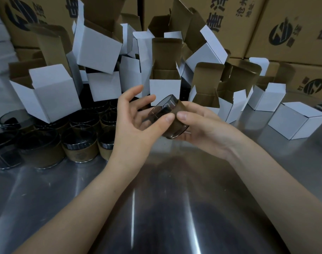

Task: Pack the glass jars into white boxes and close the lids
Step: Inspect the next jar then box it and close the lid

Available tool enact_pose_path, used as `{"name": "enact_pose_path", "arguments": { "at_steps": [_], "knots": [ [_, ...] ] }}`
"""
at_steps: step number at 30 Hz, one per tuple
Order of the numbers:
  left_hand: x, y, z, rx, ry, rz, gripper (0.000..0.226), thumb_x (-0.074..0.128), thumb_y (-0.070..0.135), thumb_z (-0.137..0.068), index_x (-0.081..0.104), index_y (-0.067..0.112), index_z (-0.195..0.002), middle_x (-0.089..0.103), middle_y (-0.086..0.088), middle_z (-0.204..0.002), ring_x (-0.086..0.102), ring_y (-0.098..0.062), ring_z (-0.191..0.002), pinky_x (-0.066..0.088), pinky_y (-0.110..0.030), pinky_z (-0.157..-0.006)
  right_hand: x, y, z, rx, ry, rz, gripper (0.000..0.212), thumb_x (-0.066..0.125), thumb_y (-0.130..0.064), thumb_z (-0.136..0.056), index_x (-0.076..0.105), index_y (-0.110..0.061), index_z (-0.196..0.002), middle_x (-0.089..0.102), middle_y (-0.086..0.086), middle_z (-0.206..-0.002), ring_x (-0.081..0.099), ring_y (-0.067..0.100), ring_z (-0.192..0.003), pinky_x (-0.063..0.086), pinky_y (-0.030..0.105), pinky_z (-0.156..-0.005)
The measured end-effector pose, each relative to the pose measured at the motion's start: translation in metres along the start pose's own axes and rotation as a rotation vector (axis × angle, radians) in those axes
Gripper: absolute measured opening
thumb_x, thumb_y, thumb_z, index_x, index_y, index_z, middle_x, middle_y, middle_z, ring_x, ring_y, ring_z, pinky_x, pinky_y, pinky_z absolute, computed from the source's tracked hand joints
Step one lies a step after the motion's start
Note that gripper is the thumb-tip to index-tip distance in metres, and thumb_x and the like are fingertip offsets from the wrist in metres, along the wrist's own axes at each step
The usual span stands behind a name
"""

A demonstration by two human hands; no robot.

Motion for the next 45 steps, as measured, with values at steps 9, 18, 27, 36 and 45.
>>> {"name": "enact_pose_path", "arguments": {
  "at_steps": [9,18,27,36,45],
  "knots": [
    [0.001,-0.007,-0.003,-0.077,-0.025,0.045,0.071,0.076,0.018,-0.069,0.042,0.03,-0.129,0.063,-0.001,-0.122,0.065,-0.011,-0.11,0.056,-0.031,-0.089,0.012,0.002,-0.002,0.004,-0.162,-0.263,0.037,0.061,-0.027,-0.088,0.067,-0.005,-0.118,0.063,0.021,-0.126,0.063,0.034,-0.116,0.051,0.045,-0.101],
    [0.005,-0.021,-0.003,-0.205,-0.098,0.115,0.078,0.081,0.029,-0.066,0.045,0.024,-0.135,0.072,0.007,-0.107,0.065,-0.015,-0.111,0.053,-0.032,-0.093,0.022,0.008,-0.002,0.061,-0.237,-0.445,0.048,0.05,-0.038,-0.094,0.056,-0.009,-0.132,0.061,0.021,-0.13,0.066,0.035,-0.109,0.055,0.042,-0.087],
    [0.011,-0.022,-0.001,-0.275,-0.181,0.245,0.053,0.064,0.014,-0.081,0.052,0.003,-0.131,0.067,-0.015,-0.121,0.063,-0.027,-0.115,0.052,-0.032,-0.093,0.023,0.01,0.001,0.128,-0.178,-0.48,0.047,0.039,-0.042,-0.096,0.057,-0.012,-0.129,0.066,0.022,-0.121,0.068,0.041,-0.102,0.06,0.039,-0.074],
    [0.004,-0.02,-0.004,-0.248,-0.06,0.227,0.049,0.069,0.015,-0.076,0.057,0.002,-0.122,0.072,-0.011,-0.11,0.067,-0.028,-0.108,0.054,-0.042,-0.094,0.009,0.001,0.0,0.011,0.063,-0.074,0.053,0.034,-0.053,-0.1,0.052,-0.016,-0.134,0.068,0.014,-0.12,0.069,0.031,-0.105,0.059,0.039,-0.08],
    [-0.003,-0.018,-0.002,-0.237,0.038,0.176,0.063,0.081,0.022,-0.067,0.056,0.005,-0.122,0.069,-0.013,-0.115,0.067,-0.027,-0.109,0.053,-0.048,-0.095,0.007,-0.014,0.007,-0.142,0.117,0.063,0.064,0.067,-0.039,-0.075,0.052,-0.011,-0.13,0.07,0.007,-0.112,0.068,0.023,-0.106,0.058,0.043,-0.088]
  ]
}}
Point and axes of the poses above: each hand's wrist, its own z-axis away from the middle knuckle, its own x-axis out of the palm, y = z × x, the point moved 8 cm from there along -z, towards the middle knuckle
